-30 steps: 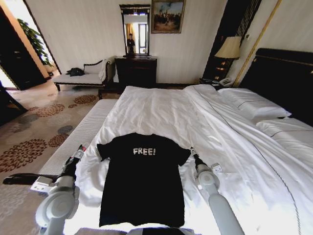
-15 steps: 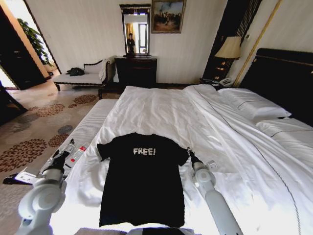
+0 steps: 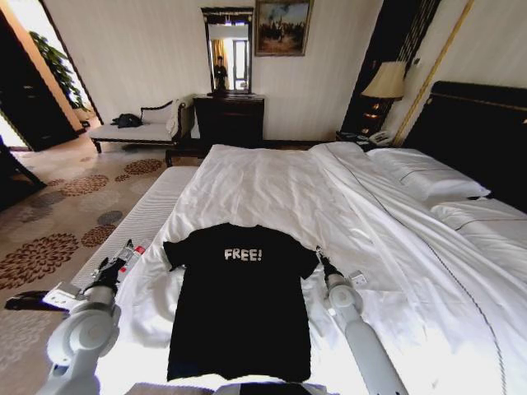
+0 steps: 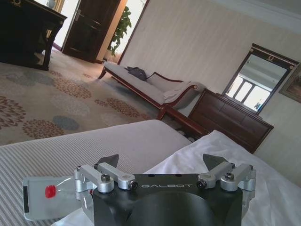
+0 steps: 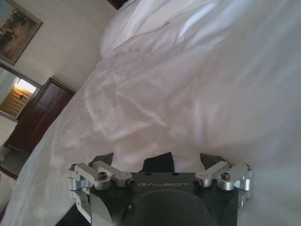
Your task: Fold the clothes on the bed.
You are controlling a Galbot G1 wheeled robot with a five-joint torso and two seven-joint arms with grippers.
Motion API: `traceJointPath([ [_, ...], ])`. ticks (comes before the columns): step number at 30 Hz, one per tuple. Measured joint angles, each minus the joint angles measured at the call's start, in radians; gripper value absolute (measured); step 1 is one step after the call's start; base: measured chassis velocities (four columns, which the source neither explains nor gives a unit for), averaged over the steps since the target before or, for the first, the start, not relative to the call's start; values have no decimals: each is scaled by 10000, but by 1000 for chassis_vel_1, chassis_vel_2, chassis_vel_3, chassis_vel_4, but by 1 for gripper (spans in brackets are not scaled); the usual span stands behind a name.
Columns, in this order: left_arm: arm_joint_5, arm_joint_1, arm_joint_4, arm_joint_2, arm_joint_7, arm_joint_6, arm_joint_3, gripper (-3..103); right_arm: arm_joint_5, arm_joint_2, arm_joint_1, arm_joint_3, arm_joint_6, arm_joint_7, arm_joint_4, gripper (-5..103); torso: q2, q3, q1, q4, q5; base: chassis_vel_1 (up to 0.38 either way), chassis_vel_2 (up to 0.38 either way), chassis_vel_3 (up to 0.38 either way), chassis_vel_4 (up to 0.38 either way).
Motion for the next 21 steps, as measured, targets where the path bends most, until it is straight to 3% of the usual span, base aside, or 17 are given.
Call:
traceJointPath([
  [7,38,66,-71,-33,-33,-23,-13,100,458,63,175,-58,-31,-51,-140,100,0,0,0,1,0,0,0,0,0],
  [9,38,87,-103,-32,-41,-27,-41,100,561,92,186,-67,-39,-57,-157,90,0,0,-1,1,0,0,0,0,0],
  [10,35,102,-126,-32,-45,-28,-58,100,586,104,187,-71,-42,-62,-159,90,0,0,0,0,0,0,0,0,0],
  [11,33,120,-145,-29,-47,-32,-81,100,602,114,187,-75,-44,-67,-159,79,0,0,0,1,1,0,0,0,0],
  [13,33,128,-153,-27,-49,-34,-89,100,605,121,185,-75,-45,-68,-157,79,-1,0,0,1,0,0,0,0,0],
  [16,37,151,-160,-24,-64,-52,-105,100,608,142,144,-70,-39,-67,-59,62,-1,0,0,1,0,0,0,0,0],
  [19,61,154,-161,-24,-77,-65,-99,100,598,158,106,-63,-20,-65,-15,57,-1,0,0,1,0,0,0,0,0],
  [21,91,158,-161,-40,-87,-83,-57,100,555,181,75,-52,9,-61,-3,47,-1,0,0,1,0,0,0,0,0],
])
